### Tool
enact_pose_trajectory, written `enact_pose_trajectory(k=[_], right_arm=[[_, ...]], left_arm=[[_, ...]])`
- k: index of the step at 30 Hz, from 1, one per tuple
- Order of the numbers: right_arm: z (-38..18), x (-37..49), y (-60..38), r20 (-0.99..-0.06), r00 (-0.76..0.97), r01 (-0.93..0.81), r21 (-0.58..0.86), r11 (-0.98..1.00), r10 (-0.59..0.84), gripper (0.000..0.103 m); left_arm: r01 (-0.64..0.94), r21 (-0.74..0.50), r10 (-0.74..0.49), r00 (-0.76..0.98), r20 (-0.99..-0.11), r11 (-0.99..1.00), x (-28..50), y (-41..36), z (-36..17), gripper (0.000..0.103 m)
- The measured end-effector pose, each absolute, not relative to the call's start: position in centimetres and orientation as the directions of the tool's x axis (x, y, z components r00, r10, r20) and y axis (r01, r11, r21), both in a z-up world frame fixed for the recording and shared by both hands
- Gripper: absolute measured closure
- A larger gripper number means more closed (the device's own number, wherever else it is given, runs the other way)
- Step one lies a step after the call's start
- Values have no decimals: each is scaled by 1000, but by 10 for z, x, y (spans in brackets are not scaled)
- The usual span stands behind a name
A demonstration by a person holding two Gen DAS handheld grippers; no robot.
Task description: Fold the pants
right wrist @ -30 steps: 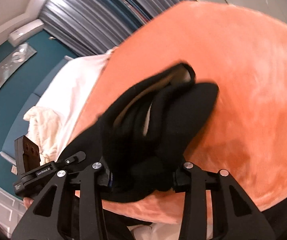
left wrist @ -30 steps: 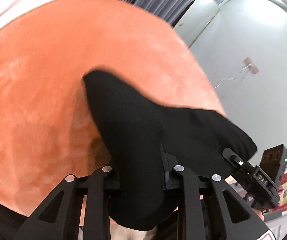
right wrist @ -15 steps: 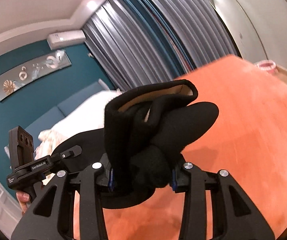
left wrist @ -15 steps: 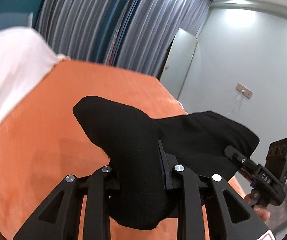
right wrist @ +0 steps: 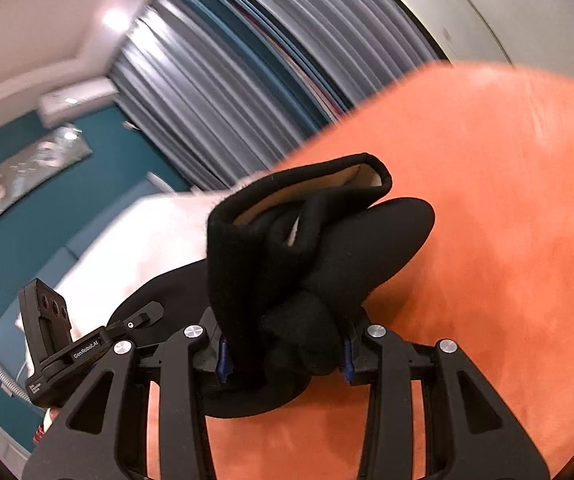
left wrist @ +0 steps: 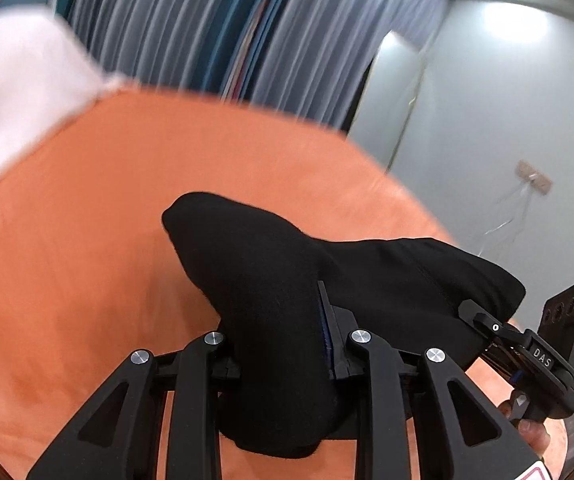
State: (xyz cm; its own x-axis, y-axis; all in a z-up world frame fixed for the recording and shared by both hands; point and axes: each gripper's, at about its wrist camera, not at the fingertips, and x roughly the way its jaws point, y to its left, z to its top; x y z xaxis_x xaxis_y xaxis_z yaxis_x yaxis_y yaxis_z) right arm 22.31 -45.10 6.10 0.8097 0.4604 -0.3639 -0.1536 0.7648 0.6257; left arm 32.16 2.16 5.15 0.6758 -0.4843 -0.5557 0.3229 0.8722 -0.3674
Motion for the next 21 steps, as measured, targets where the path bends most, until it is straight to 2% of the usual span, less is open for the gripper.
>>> enact_pose_trajectory(k=[1, 2, 3, 4, 5, 7, 8, 12, 13, 15, 17, 19, 21], right_arm=[[43, 229, -452, -400, 790, -127, 634, 763, 464, 63], [26, 232, -454, -434, 772, -96, 642, 760, 464, 61], [12, 233, -458, -466, 756, -58, 652, 756, 459, 56], [7, 236, -464, -490, 732, -18, 680, 733, 473, 50], [6, 237, -467, -498, 723, -13, 683, 730, 479, 46], [8, 235, -474, -520, 708, -4, 674, 739, 478, 43], [11, 227, -478, -531, 711, 14, 666, 746, 461, 42], [36, 165, -511, -522, 792, 126, 648, 752, 317, 37], [53, 144, -516, -483, 836, 124, 628, 768, 260, 44], [83, 136, -504, -443, 852, 27, 569, 822, 279, 60], [113, 147, -470, -444, 829, -94, 491, 866, 341, 65], [123, 178, -442, -474, 789, -167, 446, 879, 390, 69], [106, 211, -431, -551, 764, -138, 369, 919, 336, 72]], left_arm=[[295, -386, -481, 640, -599, 874, 331, 22, 23, 76], [283, -398, -482, 633, -606, 873, 328, 27, 6, 72], [278, -406, -484, 636, -601, 870, 325, 33, -4, 59], [248, -425, -477, 636, -607, 871, 322, 40, -15, 37], [182, -458, -461, 631, -624, 870, 320, 50, -22, 26], [125, -549, -495, 626, -602, 826, 313, 72, -23, 24], [100, -550, -479, 635, -606, 829, 306, 79, -19, 24], [44, -444, -333, 728, -600, 895, 259, 109, 18, 26], [52, -419, -312, 751, -582, 906, 248, 111, 32, 26], [102, -409, -333, 767, -548, 907, 240, 102, 61, 26], [146, -411, -370, 756, -540, 900, 247, 77, 84, 26], [153, -385, -367, 732, -574, 910, 264, 45, 88, 21], [133, -352, -342, 689, -639, 926, 293, 24, 70, 21]])
